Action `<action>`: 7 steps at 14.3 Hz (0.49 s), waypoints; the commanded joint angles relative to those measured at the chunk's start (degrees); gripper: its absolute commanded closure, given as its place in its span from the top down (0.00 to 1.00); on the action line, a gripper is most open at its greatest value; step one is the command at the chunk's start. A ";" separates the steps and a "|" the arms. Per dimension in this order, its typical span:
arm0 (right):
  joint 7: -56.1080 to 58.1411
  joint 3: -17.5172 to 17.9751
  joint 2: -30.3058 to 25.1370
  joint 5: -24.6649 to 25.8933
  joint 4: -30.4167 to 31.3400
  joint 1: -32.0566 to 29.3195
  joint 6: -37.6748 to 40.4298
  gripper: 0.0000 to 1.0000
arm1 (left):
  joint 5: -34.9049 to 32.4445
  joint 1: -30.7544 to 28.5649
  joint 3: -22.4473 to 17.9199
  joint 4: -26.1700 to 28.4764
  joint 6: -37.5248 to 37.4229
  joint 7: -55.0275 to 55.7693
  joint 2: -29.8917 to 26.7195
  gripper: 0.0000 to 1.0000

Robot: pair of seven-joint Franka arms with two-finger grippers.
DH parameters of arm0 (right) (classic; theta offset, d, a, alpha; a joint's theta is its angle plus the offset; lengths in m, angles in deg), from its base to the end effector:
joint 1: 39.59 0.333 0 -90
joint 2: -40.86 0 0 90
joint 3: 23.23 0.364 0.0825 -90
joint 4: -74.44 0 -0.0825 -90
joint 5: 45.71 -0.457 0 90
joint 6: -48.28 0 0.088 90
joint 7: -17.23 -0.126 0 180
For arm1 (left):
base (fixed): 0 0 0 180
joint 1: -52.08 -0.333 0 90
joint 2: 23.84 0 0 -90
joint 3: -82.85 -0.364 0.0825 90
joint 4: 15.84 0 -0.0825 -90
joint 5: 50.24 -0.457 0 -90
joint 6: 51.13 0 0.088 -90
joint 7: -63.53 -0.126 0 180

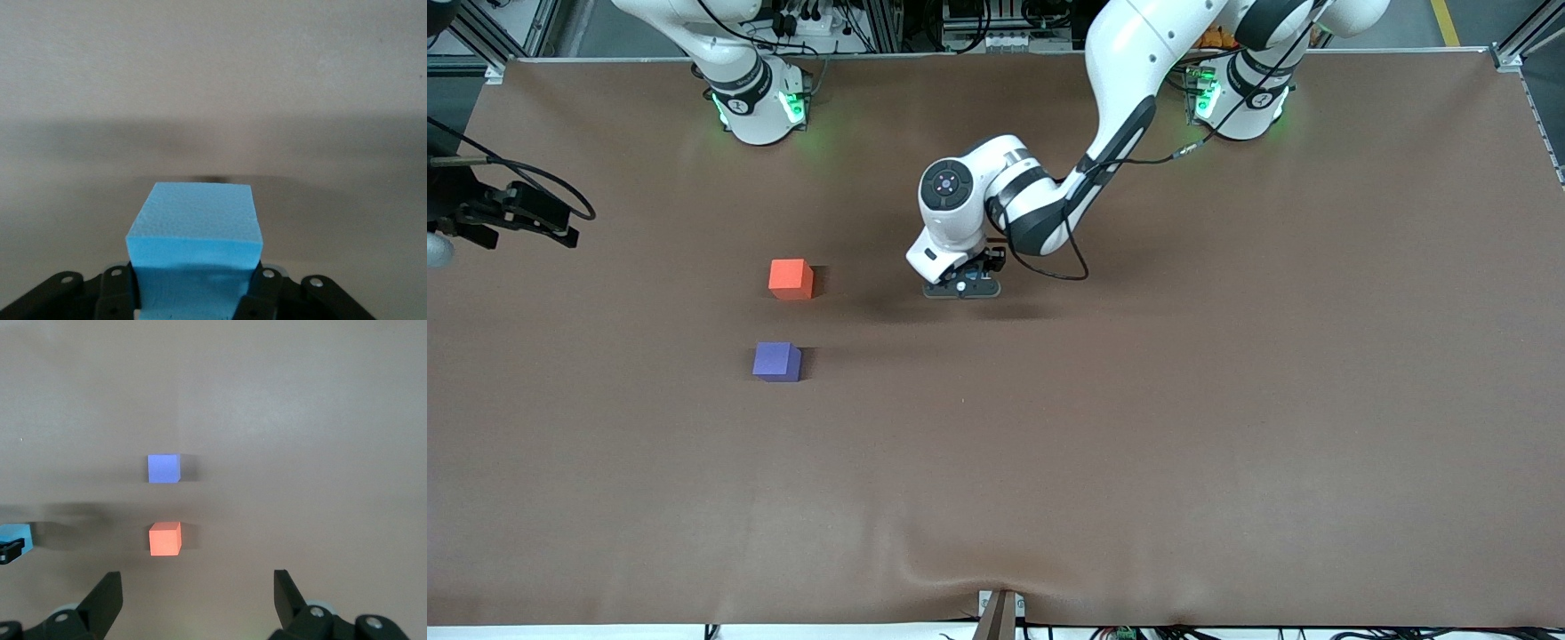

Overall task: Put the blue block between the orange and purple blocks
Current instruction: 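Carry the blue cube with the left gripper toward the table middle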

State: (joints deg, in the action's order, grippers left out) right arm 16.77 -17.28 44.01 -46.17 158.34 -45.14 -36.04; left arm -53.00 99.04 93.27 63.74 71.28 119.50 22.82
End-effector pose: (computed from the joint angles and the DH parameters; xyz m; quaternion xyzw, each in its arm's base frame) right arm 0.6363 0.0035 0.6680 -0.9997 0.0002 0.0237 0.0067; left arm 0.4673 -0.6732 0.1953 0.9985 0.0004 -0.0539 0.0031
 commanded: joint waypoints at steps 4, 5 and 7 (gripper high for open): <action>0.55 0.55 2.91 -0.68 0.30 0.36 0.30 1.00 | -0.84 0.77 -1.45 -1.97 3.27 1.51 1.24 1.00; 0.37 0.64 3.08 -0.68 0.39 0.45 0.38 1.00 | -0.84 0.68 -1.45 -1.97 2.93 1.51 -0.07 1.00; -0.06 0.72 3.43 -0.94 0.39 1.24 1.61 1.00 | -0.93 -0.10 -1.53 -1.88 2.40 1.51 -2.53 1.00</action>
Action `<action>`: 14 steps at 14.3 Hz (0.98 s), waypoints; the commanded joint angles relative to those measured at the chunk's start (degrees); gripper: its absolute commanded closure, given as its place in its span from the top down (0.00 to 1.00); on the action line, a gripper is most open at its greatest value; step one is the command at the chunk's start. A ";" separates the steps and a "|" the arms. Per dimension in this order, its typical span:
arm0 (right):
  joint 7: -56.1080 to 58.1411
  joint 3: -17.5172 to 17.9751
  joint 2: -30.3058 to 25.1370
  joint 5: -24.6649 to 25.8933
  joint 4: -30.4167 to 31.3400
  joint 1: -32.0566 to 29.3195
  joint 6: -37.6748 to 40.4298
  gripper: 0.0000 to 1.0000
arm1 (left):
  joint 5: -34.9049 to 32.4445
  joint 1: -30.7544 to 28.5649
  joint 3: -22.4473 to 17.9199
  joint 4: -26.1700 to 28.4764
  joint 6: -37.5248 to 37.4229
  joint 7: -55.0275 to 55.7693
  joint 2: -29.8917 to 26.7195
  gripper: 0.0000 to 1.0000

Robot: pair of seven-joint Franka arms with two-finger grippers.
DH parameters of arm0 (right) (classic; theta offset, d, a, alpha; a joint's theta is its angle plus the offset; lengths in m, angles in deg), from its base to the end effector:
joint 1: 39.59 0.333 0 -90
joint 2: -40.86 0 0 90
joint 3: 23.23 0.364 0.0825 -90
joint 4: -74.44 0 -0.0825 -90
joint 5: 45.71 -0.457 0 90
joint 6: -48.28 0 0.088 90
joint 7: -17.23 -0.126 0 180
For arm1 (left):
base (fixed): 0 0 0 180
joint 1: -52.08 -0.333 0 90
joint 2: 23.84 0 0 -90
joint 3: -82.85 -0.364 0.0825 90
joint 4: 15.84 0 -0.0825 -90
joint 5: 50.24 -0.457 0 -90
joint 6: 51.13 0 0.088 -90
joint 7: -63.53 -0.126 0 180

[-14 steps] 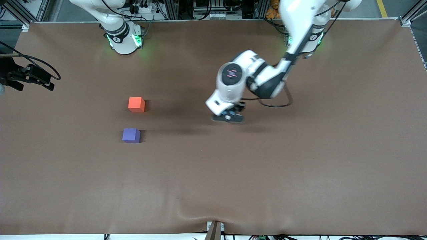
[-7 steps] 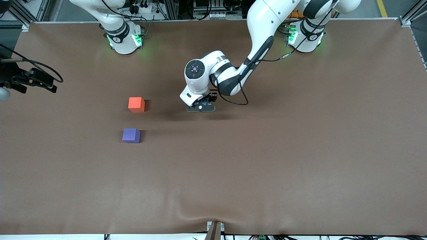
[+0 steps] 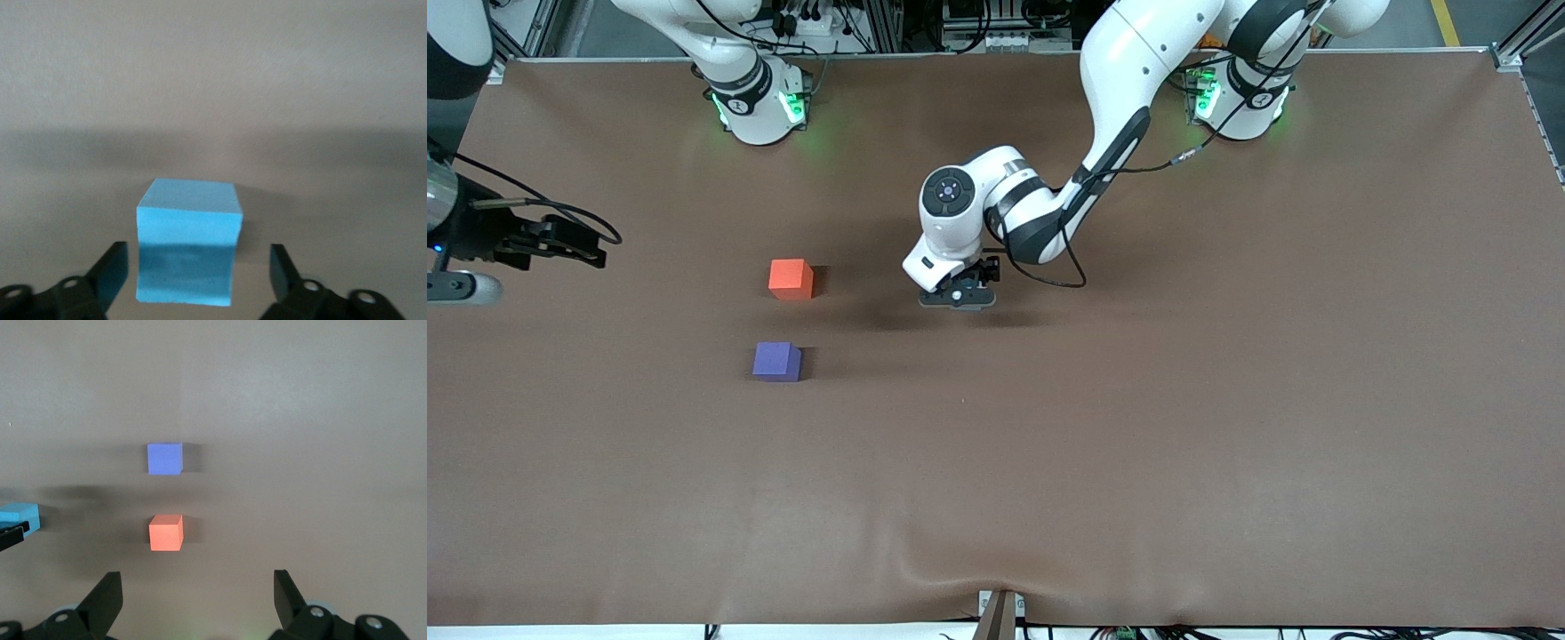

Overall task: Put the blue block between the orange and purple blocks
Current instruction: 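Set the blue cube down mid-table while the right gripper approaches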

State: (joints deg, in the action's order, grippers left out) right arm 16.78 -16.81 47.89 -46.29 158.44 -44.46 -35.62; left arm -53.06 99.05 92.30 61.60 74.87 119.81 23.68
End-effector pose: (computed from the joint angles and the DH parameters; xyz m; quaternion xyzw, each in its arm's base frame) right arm 0.6561 0.0146 0.6230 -0.9980 -0.0098 0.0620 0.0108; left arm 0.4889 -0.6797 0.2057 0.9990 0.0118 -0.0255 0.0343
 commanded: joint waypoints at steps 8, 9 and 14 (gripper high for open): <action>-16.48 0.34 -1.41 -8.47 6.53 13.44 -1.78 1.00 | -0.96 -10.91 -5.93 1.05 -19.10 -6.15 -22.54 1.00; -20.78 0.34 -1.41 -8.47 7.75 17.13 -3.88 1.00 | -0.79 -14.15 -5.85 1.14 -21.38 -9.31 -24.04 1.00; -37.68 0.34 3.13 -8.47 15.76 34.37 -23.47 1.00 | -0.17 -28.32 -5.49 2.01 -32.29 -26.98 -30.20 1.00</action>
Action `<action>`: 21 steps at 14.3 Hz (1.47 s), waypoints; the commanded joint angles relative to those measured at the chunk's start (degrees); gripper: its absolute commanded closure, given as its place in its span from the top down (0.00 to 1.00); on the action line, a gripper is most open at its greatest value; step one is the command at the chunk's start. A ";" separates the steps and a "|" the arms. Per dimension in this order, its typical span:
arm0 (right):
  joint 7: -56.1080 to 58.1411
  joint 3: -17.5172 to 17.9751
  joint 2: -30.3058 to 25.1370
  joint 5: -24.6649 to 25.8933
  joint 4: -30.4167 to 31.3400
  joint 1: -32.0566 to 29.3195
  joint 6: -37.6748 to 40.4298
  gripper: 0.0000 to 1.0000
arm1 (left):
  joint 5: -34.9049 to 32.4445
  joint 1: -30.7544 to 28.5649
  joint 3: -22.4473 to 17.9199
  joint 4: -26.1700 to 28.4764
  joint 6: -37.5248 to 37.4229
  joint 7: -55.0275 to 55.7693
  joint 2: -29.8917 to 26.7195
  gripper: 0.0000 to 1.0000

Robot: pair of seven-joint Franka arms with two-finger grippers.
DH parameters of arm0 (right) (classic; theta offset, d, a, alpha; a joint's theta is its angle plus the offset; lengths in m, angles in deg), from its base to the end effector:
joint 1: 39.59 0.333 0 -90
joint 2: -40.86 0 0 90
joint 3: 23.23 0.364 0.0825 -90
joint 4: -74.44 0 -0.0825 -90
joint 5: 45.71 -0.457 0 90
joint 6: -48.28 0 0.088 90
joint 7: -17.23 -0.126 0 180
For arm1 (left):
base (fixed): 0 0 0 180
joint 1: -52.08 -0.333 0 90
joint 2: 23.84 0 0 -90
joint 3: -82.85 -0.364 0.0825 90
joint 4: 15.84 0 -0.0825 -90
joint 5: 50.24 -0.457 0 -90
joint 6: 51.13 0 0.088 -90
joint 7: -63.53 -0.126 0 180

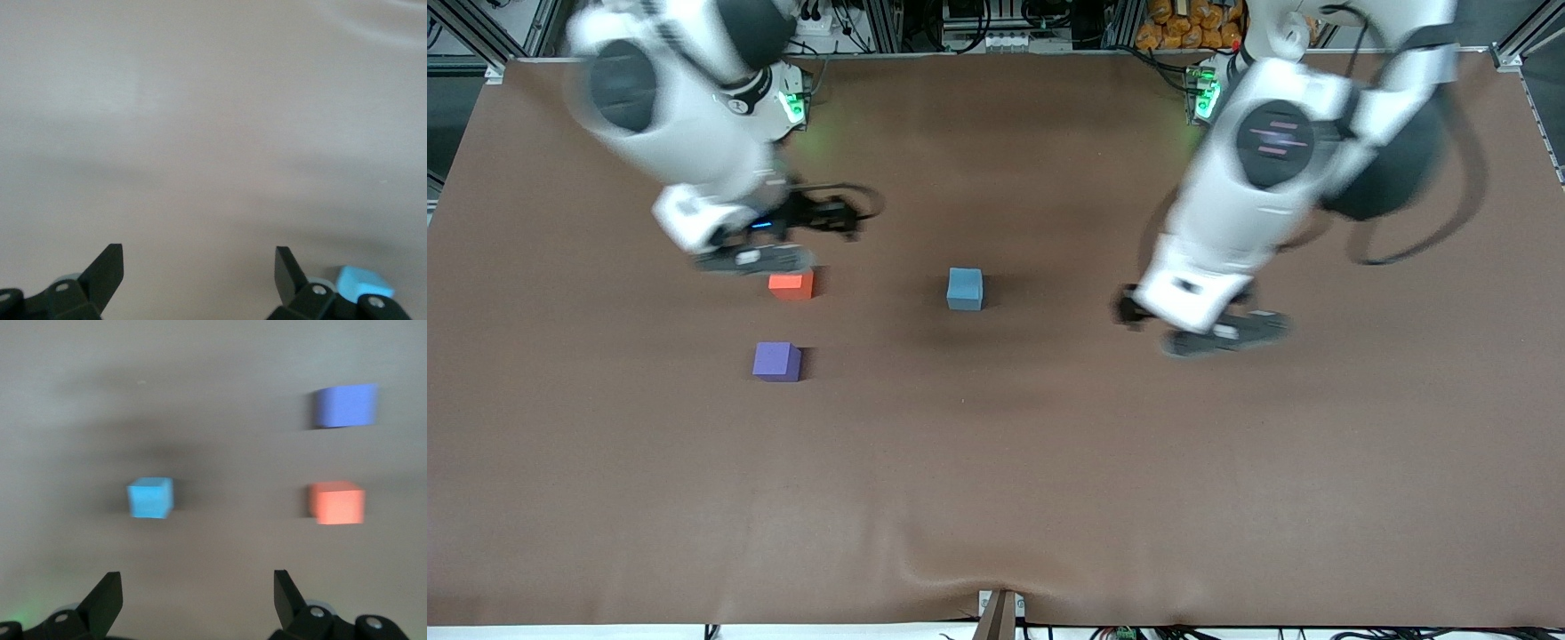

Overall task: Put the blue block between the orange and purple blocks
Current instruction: 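Set the blue cube down mid-table while the right gripper approaches, then grasp the blue cube with the right gripper while the left gripper withdraws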

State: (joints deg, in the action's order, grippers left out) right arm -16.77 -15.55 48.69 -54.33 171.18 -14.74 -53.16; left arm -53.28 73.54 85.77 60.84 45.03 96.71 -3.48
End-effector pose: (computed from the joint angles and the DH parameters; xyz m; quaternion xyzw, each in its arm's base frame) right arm 0.5632 0.3731 0.5189 -0.9958 0.0300 0.0675 0.0542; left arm 0.6915 -0.2999 0.5444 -0.9970 -0.0752 -0.0019 0.0189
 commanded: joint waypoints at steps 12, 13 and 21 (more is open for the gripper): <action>-17.68 -1.53 21.78 10.73 3.46 15.49 -22.74 1.00 | -0.73 -17.15 -1.32 17.02 -5.63 -34.39 -18.24 1.00; -17.68 -1.79 22.40 11.08 3.46 15.49 -23.35 1.00 | -0.65 -17.24 -1.59 16.67 -6.94 -34.75 -18.86 1.00; -19.18 -2.32 25.21 11.61 4.52 15.84 -29.07 0.98 | 0.23 -17.42 1.56 12.63 -12.66 -31.69 -21.06 1.00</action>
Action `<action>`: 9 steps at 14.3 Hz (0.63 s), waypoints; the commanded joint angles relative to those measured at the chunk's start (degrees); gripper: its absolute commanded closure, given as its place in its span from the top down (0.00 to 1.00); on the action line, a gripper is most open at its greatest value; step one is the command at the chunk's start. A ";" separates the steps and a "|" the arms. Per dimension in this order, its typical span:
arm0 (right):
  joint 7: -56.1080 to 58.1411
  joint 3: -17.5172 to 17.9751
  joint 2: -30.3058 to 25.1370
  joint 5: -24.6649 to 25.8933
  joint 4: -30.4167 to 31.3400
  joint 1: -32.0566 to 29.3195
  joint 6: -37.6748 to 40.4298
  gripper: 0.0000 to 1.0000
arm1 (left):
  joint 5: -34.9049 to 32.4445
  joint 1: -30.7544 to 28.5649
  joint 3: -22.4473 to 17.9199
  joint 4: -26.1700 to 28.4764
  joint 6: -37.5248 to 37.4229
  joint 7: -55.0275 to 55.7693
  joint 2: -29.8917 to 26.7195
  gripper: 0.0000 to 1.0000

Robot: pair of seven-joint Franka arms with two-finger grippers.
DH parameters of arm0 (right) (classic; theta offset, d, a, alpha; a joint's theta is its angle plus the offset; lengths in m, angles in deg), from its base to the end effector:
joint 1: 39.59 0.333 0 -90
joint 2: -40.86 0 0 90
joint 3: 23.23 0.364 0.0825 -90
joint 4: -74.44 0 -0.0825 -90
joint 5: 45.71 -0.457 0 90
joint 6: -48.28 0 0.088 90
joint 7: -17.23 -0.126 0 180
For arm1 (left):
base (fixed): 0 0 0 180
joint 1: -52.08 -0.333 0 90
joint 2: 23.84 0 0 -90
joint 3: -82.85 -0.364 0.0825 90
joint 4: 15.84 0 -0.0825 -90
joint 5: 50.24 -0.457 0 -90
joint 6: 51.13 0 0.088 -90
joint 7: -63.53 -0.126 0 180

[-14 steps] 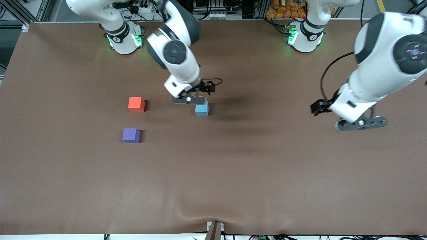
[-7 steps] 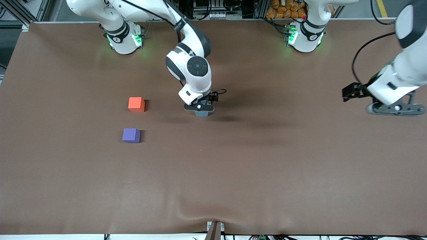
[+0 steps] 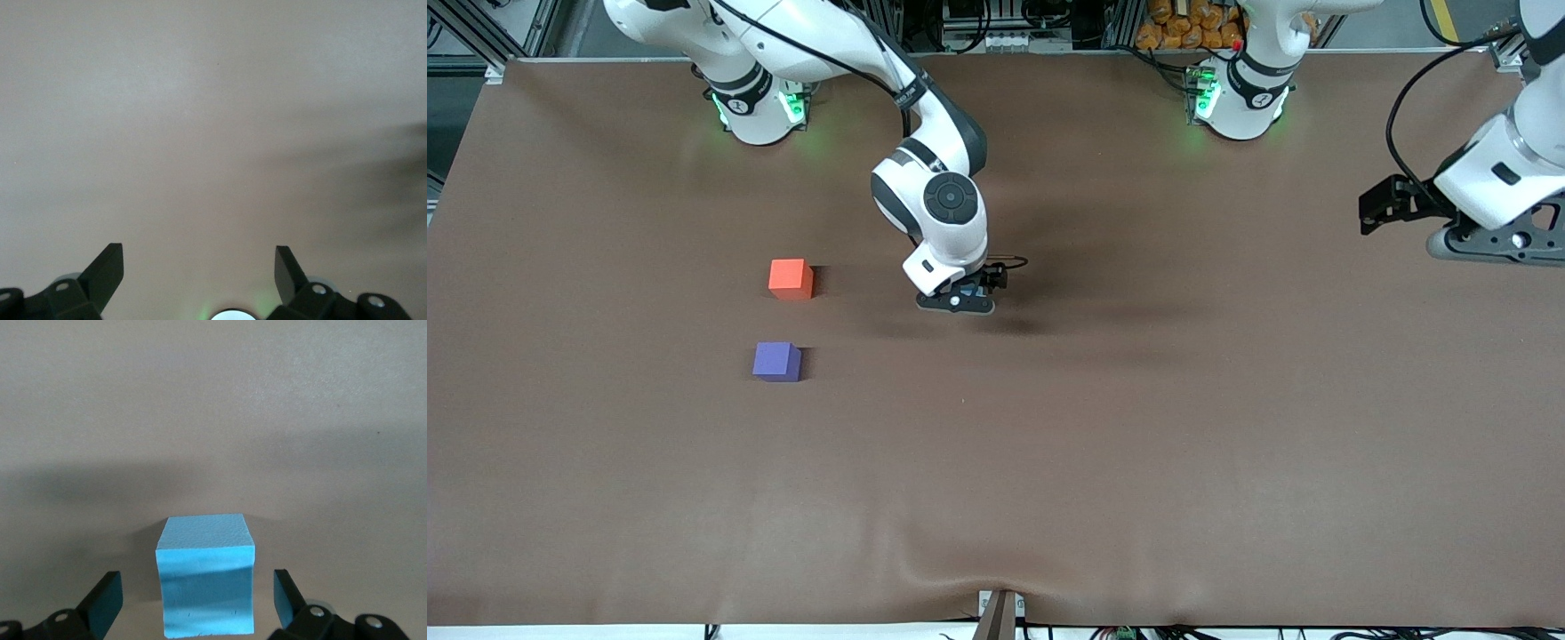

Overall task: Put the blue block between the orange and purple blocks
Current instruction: 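Grasp the blue cube with the right gripper while the left gripper withdraws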

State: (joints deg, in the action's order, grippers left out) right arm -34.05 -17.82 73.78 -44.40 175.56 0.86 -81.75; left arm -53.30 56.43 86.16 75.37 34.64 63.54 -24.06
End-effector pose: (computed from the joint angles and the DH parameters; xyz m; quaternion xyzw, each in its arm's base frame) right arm 0.5138 0.5217 0.2051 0.9982 -0.0463 -0.0353 0.0137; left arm 0.6111 -0.0751 0.6386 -0.9964 0.0659 0.0436 0.0298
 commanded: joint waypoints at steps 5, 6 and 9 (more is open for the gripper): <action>-1.89 -0.06 0.22 1.77 2.76 0.24 -2.33 0.79 | 1.03 -0.22 1.45 -2.53 -2.54 2.55 -1.98 1.00; -1.89 -0.15 0.22 1.77 2.85 0.33 -2.33 0.65 | 1.74 -0.30 1.18 -2.79 -2.54 2.29 -1.98 1.00; -1.98 -0.06 -1.27 1.60 2.15 -0.11 -1.46 0.00 | 2.44 -0.39 1.09 -3.67 -2.72 2.63 -1.98 1.00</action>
State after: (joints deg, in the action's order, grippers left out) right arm -34.22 -17.86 74.39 -44.36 177.48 0.86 -83.70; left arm -52.07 56.36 87.24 72.47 33.13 65.80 -25.45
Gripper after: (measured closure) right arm 0.361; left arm 0.000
